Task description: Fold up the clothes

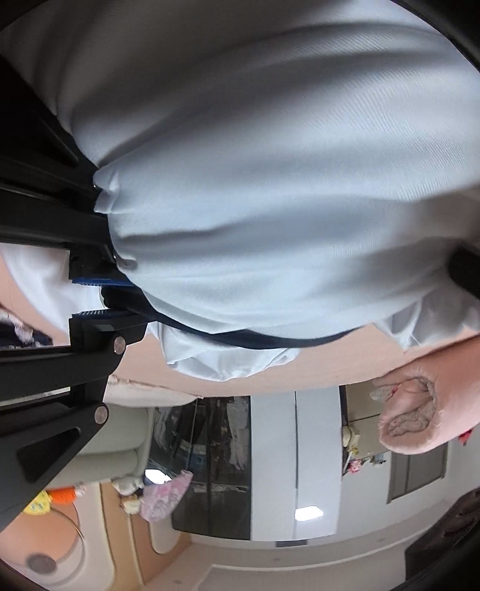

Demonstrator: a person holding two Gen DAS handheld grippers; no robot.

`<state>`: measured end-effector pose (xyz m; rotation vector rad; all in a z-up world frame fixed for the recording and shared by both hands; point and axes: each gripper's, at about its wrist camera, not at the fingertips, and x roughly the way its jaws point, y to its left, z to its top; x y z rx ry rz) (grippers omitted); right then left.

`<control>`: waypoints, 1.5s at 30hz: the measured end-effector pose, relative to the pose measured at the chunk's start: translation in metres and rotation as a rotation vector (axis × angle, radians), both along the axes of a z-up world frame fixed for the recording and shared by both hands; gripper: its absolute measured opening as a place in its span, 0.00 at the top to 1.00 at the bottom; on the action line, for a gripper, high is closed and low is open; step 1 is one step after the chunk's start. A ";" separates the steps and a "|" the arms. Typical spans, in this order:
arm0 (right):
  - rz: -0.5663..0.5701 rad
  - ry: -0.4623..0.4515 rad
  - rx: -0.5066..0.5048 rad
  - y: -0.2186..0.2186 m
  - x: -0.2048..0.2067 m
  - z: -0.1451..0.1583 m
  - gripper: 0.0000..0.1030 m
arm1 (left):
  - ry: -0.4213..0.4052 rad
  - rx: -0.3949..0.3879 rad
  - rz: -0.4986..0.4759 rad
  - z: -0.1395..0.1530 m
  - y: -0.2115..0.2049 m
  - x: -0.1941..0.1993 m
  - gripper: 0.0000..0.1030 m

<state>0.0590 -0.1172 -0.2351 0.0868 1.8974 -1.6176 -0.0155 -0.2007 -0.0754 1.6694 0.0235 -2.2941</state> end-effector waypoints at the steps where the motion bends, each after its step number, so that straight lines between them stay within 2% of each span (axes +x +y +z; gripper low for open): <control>1: 0.005 0.013 0.013 -0.001 0.003 -0.002 0.89 | 0.018 0.002 0.027 0.002 -0.004 0.005 0.85; 4: 0.024 0.043 0.041 -0.001 0.005 -0.002 0.89 | 0.068 0.049 0.103 0.008 -0.015 0.022 0.85; 6: 0.036 0.073 0.049 0.000 0.003 -0.001 0.89 | 0.101 0.043 0.134 0.015 -0.018 0.033 0.85; 8: 0.041 0.119 0.034 -0.002 -0.013 0.006 0.91 | 0.129 0.012 0.127 0.026 -0.014 0.042 0.85; 13: 0.023 0.132 -0.025 -0.004 -0.027 0.033 0.94 | 0.196 -0.056 0.095 0.055 -0.003 0.061 0.85; 15: 0.017 0.146 -0.068 -0.003 -0.026 0.046 0.94 | 0.219 -0.035 0.070 0.065 0.004 0.066 0.85; 18: 0.018 0.181 -0.129 -0.004 -0.025 0.064 0.94 | 0.267 0.074 0.042 0.069 0.001 0.067 0.84; 20: 0.032 0.213 -0.153 -0.003 -0.023 0.073 0.94 | 0.270 0.169 0.024 0.073 0.002 0.075 0.84; 23: 0.064 0.260 -0.185 -0.001 -0.020 0.085 0.94 | 0.245 0.232 0.016 0.073 0.008 0.074 0.72; 26: 0.086 0.297 -0.222 0.001 -0.004 0.095 0.94 | 0.232 0.185 -0.018 0.075 0.018 0.078 0.67; 27: 0.093 0.307 -0.237 0.001 -0.012 0.103 0.94 | 0.232 0.175 -0.038 0.078 0.017 0.077 0.60; 28: 0.102 0.316 -0.248 0.000 -0.013 0.109 0.94 | 0.230 0.165 -0.060 0.082 0.016 0.076 0.49; 30: 0.119 0.334 -0.269 -0.002 -0.017 0.121 0.94 | 0.229 0.137 -0.098 0.086 0.018 0.069 0.38; 35: 0.176 0.380 -0.306 0.002 -0.009 0.139 0.94 | 0.227 0.058 -0.203 0.093 0.025 0.054 0.37; 39: 0.211 0.411 -0.307 0.009 -0.007 0.144 0.94 | 0.192 0.044 -0.318 0.085 0.028 0.034 0.37; 41: 0.219 0.426 -0.309 0.013 -0.005 0.147 0.94 | 0.195 0.072 -0.337 0.080 0.026 0.021 0.37; 43: 0.222 0.426 -0.320 0.016 0.001 0.148 0.94 | 0.188 0.133 -0.317 0.072 0.020 0.009 0.37; 45: 0.220 0.432 -0.327 0.017 0.002 0.150 0.94 | 0.167 0.157 -0.299 0.064 0.015 -0.001 0.37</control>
